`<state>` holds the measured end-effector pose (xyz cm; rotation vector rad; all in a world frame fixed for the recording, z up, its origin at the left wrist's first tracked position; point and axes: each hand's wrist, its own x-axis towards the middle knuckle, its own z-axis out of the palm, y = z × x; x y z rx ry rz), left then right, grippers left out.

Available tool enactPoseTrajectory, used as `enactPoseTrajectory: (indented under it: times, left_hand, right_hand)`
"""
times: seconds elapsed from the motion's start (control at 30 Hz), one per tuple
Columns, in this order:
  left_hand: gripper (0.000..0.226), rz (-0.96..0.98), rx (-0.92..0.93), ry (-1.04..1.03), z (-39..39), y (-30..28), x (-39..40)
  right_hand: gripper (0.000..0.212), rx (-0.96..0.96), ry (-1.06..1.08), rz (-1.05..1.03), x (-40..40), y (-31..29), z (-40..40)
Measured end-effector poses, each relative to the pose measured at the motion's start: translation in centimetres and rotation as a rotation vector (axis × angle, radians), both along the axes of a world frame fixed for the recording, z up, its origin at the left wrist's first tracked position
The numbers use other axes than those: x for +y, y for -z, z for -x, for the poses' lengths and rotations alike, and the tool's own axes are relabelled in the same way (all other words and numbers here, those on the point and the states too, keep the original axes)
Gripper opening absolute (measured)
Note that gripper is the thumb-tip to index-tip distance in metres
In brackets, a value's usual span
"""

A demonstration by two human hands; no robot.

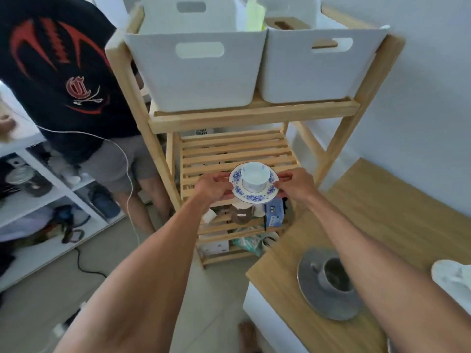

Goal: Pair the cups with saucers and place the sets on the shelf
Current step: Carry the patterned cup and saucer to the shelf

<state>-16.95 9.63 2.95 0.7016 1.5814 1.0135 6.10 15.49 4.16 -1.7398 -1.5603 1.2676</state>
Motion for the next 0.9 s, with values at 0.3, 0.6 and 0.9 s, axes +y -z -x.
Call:
enactPoseTrajectory:
  times: [0.3, 0.6, 0.9]
  left_hand:
    - [0.043, 0.013, 0.030, -0.214, 5.9, 3.0, 4.0]
    - [0.044, 0.004, 0.201, -0.370, 8.8, 7.7, 10.1]
    - [0.039, 0.050, 0.355, -0.472, 12.5, 11.7, 15.2]
  right_hand:
    - [0.032, -0.007, -0.174, -0.026, 7.8, 3.8, 8.4]
    - [0.032, -0.059, -0.309, -0.097, 15.6, 8.5, 14.9]
    - [0.030, -0.027, -0.328, -0.127, 20.4, 11.8, 18.8]
